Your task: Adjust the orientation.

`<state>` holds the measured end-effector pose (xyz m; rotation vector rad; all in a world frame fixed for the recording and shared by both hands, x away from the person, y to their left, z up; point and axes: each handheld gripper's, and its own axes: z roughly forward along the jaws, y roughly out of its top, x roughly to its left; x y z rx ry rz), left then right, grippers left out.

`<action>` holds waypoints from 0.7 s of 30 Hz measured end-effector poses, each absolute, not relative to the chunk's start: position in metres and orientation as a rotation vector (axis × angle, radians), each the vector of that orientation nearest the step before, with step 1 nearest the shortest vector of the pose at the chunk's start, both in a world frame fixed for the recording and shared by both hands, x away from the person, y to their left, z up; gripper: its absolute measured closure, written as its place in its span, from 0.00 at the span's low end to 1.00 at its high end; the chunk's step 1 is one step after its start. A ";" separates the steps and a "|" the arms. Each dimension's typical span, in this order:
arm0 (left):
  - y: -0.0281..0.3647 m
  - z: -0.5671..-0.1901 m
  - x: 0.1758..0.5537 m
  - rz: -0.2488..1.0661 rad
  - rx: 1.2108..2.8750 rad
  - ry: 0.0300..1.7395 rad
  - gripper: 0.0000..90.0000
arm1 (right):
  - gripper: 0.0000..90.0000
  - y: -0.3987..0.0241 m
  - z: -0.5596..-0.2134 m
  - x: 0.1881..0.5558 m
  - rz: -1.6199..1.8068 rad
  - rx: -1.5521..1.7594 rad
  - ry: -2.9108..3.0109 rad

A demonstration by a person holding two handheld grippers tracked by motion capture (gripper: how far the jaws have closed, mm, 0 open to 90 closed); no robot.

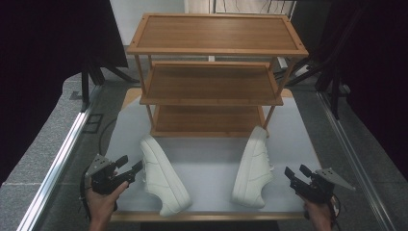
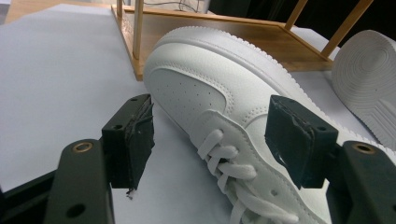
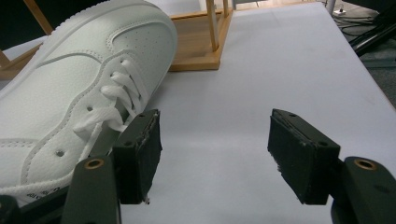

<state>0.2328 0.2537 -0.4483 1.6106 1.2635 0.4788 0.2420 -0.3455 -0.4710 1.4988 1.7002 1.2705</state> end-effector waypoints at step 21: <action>0.261 -0.460 0.217 0.468 1.590 1.311 0.69 | 0.39 -0.344 -0.474 0.247 1.269 1.538 1.716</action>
